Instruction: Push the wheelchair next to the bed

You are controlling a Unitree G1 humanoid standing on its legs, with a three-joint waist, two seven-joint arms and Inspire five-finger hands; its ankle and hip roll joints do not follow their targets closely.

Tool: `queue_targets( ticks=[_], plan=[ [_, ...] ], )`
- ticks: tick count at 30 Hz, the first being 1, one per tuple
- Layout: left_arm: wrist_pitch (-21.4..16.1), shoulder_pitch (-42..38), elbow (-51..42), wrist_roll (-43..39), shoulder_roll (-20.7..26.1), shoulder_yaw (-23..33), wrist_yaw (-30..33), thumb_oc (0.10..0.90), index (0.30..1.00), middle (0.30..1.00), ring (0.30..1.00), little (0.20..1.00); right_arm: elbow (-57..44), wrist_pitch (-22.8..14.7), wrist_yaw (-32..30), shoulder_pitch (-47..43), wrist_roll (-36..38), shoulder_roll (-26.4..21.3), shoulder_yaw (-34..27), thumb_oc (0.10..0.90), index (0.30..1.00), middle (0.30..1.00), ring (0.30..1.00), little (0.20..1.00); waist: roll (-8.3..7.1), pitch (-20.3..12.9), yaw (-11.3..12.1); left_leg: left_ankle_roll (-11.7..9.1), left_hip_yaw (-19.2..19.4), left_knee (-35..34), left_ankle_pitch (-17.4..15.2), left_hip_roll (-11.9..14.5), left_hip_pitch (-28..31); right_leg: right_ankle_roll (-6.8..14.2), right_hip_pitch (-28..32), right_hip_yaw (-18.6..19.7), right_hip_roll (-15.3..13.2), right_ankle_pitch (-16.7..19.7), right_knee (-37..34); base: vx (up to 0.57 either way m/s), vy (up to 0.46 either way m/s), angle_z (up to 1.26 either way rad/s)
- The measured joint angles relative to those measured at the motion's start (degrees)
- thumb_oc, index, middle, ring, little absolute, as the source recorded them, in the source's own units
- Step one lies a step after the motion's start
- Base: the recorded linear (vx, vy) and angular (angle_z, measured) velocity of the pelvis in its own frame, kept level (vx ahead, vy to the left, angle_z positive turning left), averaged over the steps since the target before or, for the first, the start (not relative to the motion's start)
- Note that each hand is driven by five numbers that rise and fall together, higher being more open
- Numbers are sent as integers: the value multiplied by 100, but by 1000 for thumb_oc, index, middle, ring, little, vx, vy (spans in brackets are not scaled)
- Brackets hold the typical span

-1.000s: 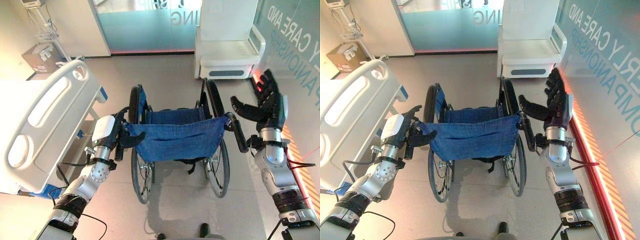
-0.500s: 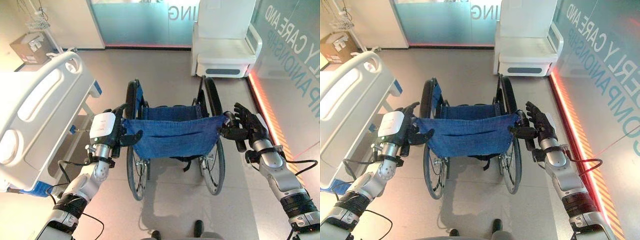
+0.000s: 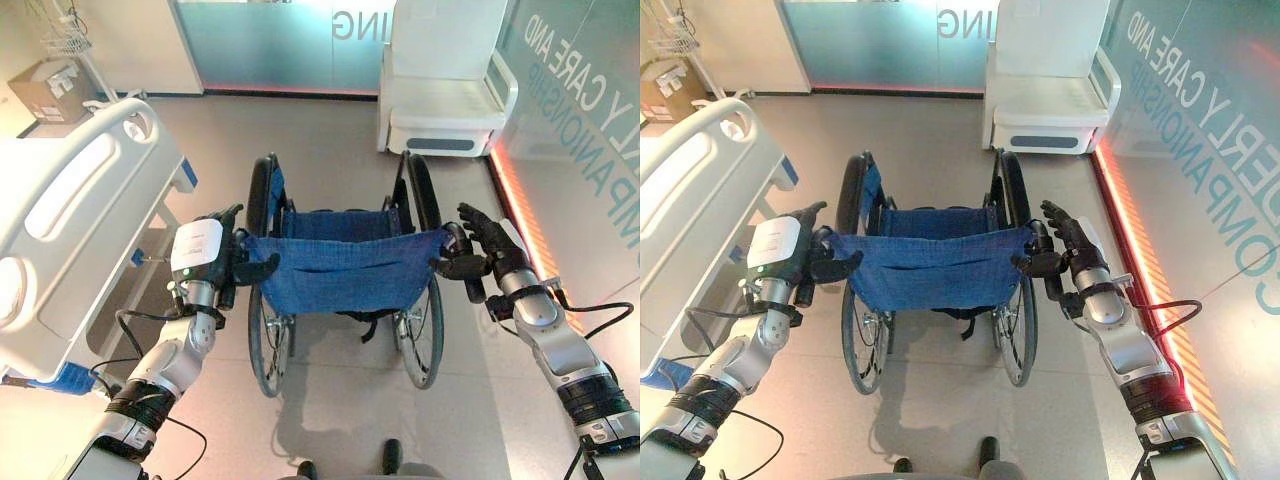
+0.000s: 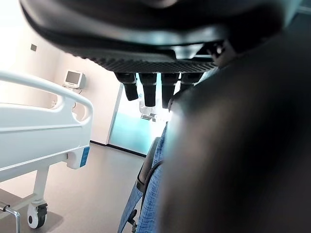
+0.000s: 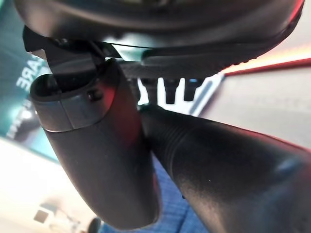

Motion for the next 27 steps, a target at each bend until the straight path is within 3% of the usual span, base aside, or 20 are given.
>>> queue_targets(
  ticks=[6,15,20,27],
  plan=[
    [134,-5,-109,-113,1,0,-126,800,900,900,900,900,40,341,395,-242,-403,-85,110,800,900,900,900,900,-17,3,11,-1,0,0,0,2,0,0,1,-1,0,0,0,0,0,0],
    [471,-182,-202,-448,3,-1,-793,800,900,900,900,900,345,835,670,-853,-1106,-254,716,800,900,900,900,900,-23,0,52,-5,-9,0,2,4,-8,0,15,-23,-4,0,0,0,0,0],
    [654,-340,-213,-807,-15,-3,-1171,800,900,900,900,900,473,1023,745,-1042,-1121,-245,781,800,900,900,900,900,-19,-1,69,-8,-20,1,5,7,-25,0,15,-31,-2,0,0,0,0,0],
    [1212,-566,-263,-1081,-113,80,-2064,800,900,900,900,900,550,1176,897,-1142,-1315,-246,781,800,900,900,900,900,11,-19,132,-8,-27,26,5,6,-24,-1,34,-50,-5,0,0,0,0,0]
  ],
)
